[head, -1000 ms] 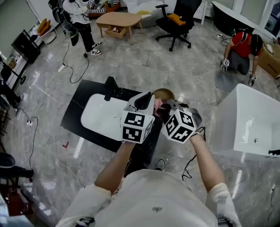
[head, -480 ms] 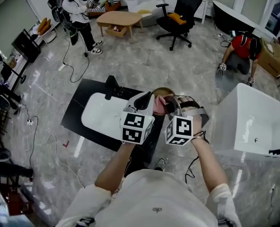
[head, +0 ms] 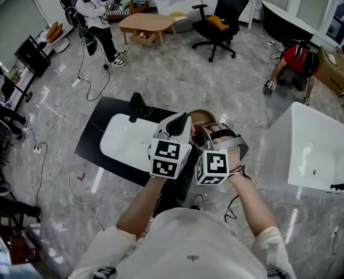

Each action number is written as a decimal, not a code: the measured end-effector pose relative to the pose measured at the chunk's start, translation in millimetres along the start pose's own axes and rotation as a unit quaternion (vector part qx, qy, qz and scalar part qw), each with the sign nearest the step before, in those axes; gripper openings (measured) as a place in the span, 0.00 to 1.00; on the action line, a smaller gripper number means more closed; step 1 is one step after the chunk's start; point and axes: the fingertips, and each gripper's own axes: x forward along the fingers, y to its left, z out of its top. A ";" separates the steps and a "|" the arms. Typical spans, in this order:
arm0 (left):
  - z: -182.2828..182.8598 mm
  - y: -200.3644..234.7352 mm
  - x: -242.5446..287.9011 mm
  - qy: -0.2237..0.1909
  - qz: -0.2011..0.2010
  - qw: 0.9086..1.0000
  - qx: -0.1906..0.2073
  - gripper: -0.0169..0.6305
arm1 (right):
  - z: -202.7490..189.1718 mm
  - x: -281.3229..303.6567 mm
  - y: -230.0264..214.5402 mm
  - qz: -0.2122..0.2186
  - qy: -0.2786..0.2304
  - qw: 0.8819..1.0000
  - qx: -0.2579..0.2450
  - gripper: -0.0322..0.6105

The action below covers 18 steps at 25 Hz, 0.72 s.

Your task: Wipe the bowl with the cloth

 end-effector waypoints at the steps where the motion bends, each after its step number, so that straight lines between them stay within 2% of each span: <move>1: 1.2 -0.5 0.0 -0.001 0.000 1.000 -0.001 0.07 | 3.2 -0.5 0.9 0.002 -0.006 1.000 0.003 0.07; 9: 7.1 3.4 -4.6 -0.009 0.006 1.000 -0.007 0.07 | 15.7 -7.1 -14.2 -0.019 -0.037 0.998 0.038 0.08; 14: 2.2 3.9 -4.2 -0.007 0.005 1.000 -0.008 0.07 | 10.9 -4.6 -4.9 -0.009 -0.028 0.999 0.022 0.07; 18: -1.9 7.2 -6.9 -0.005 0.008 1.000 -0.013 0.07 | -1.8 -5.4 -2.8 -0.014 0.002 1.000 -0.005 0.07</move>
